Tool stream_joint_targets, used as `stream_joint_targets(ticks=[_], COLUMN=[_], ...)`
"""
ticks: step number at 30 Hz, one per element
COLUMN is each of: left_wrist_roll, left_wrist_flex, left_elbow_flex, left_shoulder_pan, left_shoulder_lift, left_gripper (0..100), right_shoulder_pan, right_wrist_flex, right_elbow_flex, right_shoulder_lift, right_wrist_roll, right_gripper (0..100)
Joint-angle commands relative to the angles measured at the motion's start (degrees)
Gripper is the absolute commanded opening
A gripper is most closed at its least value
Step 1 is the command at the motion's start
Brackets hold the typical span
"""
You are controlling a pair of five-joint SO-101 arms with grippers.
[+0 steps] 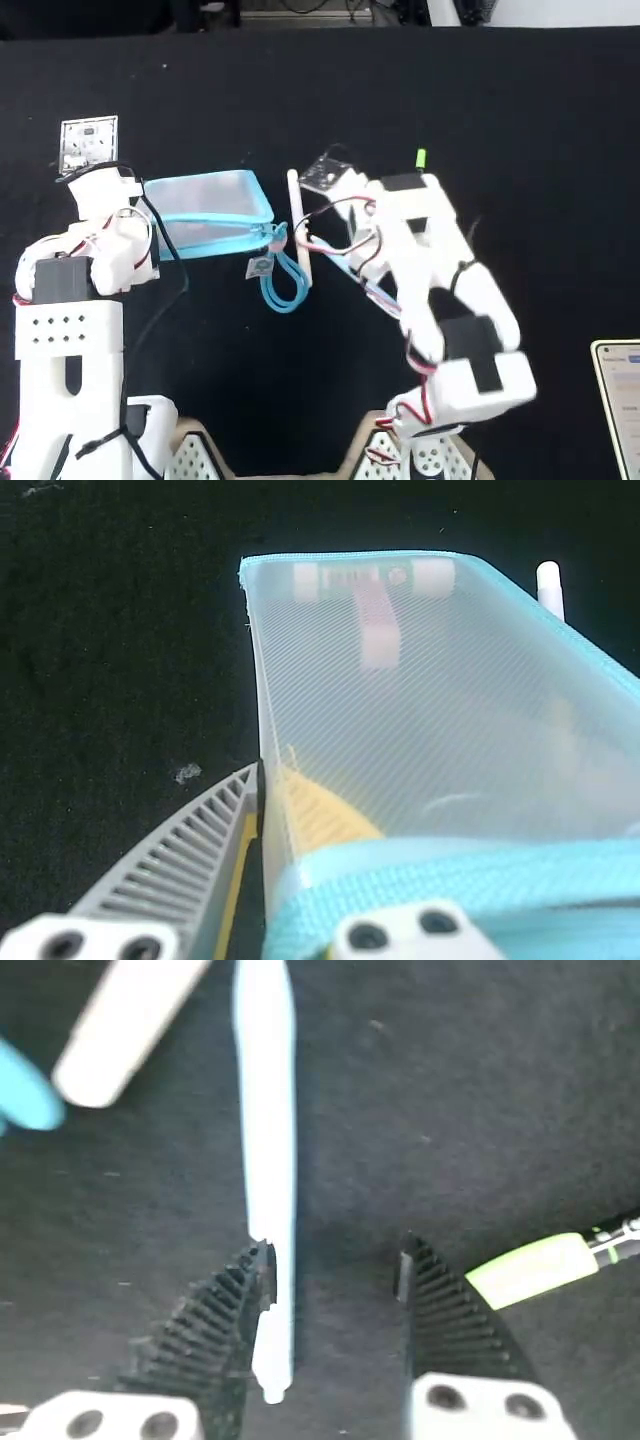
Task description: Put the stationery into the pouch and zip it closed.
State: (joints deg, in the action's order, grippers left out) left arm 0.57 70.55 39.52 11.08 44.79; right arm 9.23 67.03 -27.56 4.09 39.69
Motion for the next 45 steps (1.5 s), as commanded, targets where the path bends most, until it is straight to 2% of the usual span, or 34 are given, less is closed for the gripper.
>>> stream_joint_targets(ticks=[1,5,11,13,16,22,25,30,32,35,42,45], left_wrist_roll=[-0.79,-0.79,-0.88,-0.88,-0.88,-0.88,-0.88,-0.88,-0.88,-0.88,-0.79,-0.79], left_wrist_flex=[-0.26,0.0,0.0,0.0,0.0,0.0,0.0,0.09,0.09,0.09,0.09,0.09], left_elbow_flex=[1.54,1.54,1.54,1.54,1.54,1.54,1.45,1.54,1.54,1.54,1.54,1.54], left_shoulder_pan=[0.92,0.92,0.92,0.92,0.92,0.92,0.92,0.92,0.92,0.92,0.92,0.92], left_shoulder_lift=[-0.35,-0.35,-0.35,-0.35,-0.35,-0.35,-0.35,-0.35,-0.35,-0.35,-0.35,-0.35], left_gripper=[3,3,3,3,3,3,3,3,3,3,3,3], right_shoulder_pan=[6.07,6.68,2.02,0.44,-2.55,-9.05,-7.74,-4.22,-2.99,-1.32,3.6,3.52], right_wrist_flex=[-2.11,-12.13,-19.78,-18.37,-12.84,-0.7,0.44,0.97,2.02,2.55,-4.4,-8.7], right_elbow_flex=[-6.37,-12.44,-13.32,-11.38,-6.29,-0.4,-1.45,1.89,5.14,9.36,7.08,6.02], right_shoulder_lift=[-8.92,-10.95,-4.35,-1.45,0.04,-2.33,-1.36,1.1,1.45,1.8,3.47,6.55], right_wrist_roll=[-3.25,-4.75,-4.31,-3.87,-3.6,-5.89,-5.89,-6.51,-9.67,-14.07,-11.78,-11.52], right_gripper=[19.1,19.1,19.0,17.0,1.3,2.6,6.0,17.5,20.2,20.1,18.7,18.7])
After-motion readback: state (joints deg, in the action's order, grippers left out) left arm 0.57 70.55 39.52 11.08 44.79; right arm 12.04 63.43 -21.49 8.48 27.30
